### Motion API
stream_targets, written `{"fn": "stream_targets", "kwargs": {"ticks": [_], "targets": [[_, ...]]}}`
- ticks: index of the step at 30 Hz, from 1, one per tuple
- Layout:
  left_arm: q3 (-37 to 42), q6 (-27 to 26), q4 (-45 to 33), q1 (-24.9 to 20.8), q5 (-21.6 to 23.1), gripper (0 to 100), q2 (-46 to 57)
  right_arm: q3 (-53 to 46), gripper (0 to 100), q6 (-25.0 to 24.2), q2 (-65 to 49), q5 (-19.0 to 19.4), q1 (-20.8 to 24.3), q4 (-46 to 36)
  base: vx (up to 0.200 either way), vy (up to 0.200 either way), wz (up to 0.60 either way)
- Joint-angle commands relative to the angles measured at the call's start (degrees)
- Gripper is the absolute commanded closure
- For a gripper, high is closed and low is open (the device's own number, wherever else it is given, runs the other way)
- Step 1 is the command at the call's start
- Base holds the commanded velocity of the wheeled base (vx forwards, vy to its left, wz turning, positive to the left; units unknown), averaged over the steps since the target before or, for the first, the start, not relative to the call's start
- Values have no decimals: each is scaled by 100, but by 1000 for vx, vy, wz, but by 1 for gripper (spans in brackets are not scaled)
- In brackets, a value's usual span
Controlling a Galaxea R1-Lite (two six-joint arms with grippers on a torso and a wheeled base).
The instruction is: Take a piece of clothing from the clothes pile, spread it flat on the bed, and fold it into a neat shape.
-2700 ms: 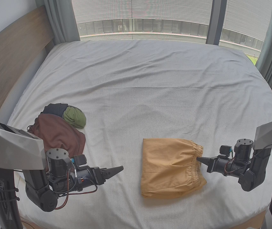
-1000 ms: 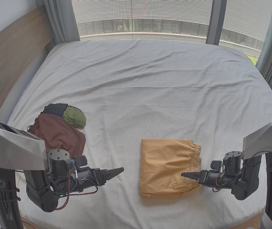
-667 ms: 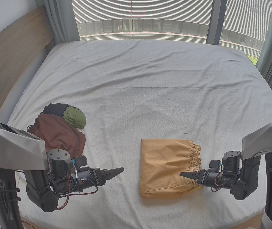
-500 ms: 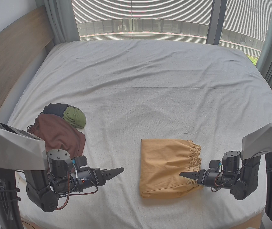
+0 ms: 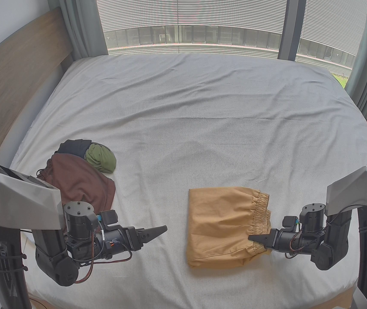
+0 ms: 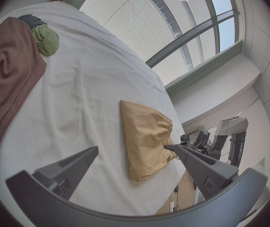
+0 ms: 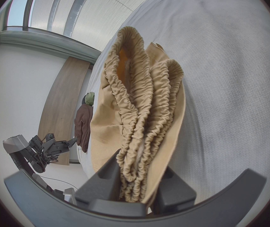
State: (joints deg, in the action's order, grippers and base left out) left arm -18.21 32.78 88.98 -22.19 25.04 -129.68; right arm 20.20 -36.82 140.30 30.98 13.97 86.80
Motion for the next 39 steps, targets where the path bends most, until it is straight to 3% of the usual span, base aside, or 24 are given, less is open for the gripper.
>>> {"fn": "stream_targets", "kwargs": {"ticks": [1, 4, 8, 25, 39], "targets": [[2, 0, 14, 4, 1, 0, 48, -7, 100, 17, -12, 14, 53, 136, 0, 0, 0], [20, 0, 5, 39, -52, 0, 242, -95, 100, 43, -565, 260, 176, 171, 0, 0, 0], [28, 9, 5, 118, -69, 0, 303, -95, 100, 8, -1189, 910, 176, 171, 0, 0, 0], [2, 18, 14, 127, -78, 0, 347, 836, 100, -353, -2059, 1358, 308, 171, 0, 0, 0], [2, 27, 14, 118, -78, 0, 347, 2366, 100, -1214, -1998, 1385, 255, -119, 0, 0, 0]]}}
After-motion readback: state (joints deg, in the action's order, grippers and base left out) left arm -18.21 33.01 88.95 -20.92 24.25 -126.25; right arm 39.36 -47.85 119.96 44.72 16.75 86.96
